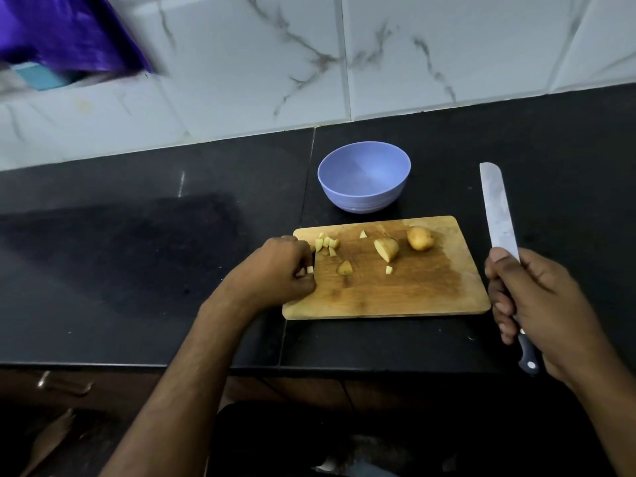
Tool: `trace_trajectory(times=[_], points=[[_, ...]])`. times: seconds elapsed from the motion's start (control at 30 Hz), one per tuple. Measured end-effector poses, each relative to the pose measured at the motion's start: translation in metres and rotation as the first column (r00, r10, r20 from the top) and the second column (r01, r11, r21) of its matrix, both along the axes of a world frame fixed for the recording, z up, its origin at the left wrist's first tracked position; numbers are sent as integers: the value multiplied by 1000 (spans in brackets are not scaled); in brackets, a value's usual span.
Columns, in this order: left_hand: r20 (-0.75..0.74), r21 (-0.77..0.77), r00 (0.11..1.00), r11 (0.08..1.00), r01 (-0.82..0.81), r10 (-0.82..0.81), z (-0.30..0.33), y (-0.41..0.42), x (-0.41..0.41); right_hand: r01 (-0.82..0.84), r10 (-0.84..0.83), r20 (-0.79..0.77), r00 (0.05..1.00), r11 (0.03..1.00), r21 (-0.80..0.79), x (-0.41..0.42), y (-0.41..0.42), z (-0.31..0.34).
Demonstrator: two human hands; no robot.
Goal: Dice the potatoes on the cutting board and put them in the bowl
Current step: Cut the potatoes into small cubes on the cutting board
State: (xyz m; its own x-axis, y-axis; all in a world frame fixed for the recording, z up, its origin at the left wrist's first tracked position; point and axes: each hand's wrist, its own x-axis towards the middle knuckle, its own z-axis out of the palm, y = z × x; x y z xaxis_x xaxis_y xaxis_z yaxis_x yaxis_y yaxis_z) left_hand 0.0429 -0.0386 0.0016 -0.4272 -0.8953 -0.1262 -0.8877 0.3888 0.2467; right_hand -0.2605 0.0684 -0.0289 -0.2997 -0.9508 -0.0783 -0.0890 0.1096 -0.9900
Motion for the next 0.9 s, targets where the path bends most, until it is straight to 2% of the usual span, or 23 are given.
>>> trace_trajectory(times=[0.1, 0.23, 0.43, 0.67, 0.9], points=[[-127, -21, 990, 998, -59, 55, -1, 5, 4, -2, 2, -2, 1000, 1000, -1, 0, 0, 0], [-206, -56, 976, 995, -82, 69, -6, 9, 9, -8, 8, -1, 1000, 1000, -5, 0, 1, 1], [-273, -56, 957, 991, -118, 98, -10, 10, 13, -12, 12, -10, 1000, 1000, 8, -1, -1, -2], [-287, -30, 950, 990, -141, 126, -10, 14, 13, -17, 17, -7, 1000, 1000, 9, 1, -4, -2], [-365, -187, 931, 977, -101, 26, -2, 19, -3, -12, 12, -2, 1000, 1000, 2, -2, -3, -2]])
